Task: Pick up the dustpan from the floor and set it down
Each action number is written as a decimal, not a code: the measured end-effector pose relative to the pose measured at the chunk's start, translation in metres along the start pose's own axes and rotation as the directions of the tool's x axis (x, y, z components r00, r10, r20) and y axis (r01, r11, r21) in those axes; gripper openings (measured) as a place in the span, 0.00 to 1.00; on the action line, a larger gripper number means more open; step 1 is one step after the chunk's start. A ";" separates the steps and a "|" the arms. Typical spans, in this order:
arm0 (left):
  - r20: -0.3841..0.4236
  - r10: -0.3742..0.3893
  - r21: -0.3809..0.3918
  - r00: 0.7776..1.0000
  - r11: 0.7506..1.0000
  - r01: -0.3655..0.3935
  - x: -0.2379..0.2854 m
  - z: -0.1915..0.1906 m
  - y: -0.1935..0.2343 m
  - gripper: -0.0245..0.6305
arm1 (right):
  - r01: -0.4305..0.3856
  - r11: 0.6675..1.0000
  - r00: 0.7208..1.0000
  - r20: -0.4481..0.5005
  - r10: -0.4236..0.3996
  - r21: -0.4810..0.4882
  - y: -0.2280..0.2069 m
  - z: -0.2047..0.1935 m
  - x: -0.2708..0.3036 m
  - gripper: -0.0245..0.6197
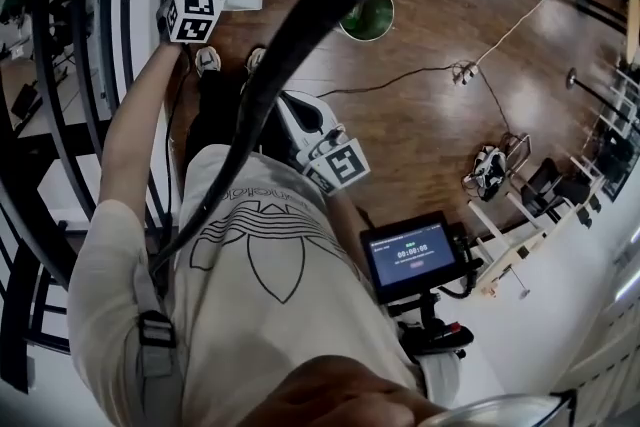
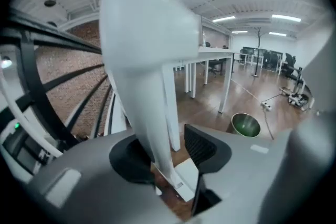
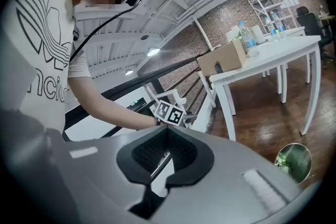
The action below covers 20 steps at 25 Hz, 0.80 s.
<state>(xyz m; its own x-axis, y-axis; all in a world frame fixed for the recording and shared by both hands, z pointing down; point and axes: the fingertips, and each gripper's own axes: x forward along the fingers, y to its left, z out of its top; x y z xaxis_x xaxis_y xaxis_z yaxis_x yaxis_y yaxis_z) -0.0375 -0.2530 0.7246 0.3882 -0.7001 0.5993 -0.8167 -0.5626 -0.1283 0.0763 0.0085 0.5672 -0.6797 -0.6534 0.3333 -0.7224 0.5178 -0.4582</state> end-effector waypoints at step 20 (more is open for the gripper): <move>0.388 -0.171 -0.256 0.906 0.924 0.284 -0.244 0.109 -0.099 0.07 | -0.117 0.960 0.967 0.193 0.169 -0.254 0.030 0.089 0.036 0.04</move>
<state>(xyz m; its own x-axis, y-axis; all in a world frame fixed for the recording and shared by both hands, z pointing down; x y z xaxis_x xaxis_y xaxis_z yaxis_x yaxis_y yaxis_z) -0.0051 -0.0742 0.5051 0.6572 -0.7081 0.2583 -0.7534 -0.6064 0.2543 0.0417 -0.0481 0.4923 -0.7543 -0.6509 0.0858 -0.6465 0.7138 -0.2692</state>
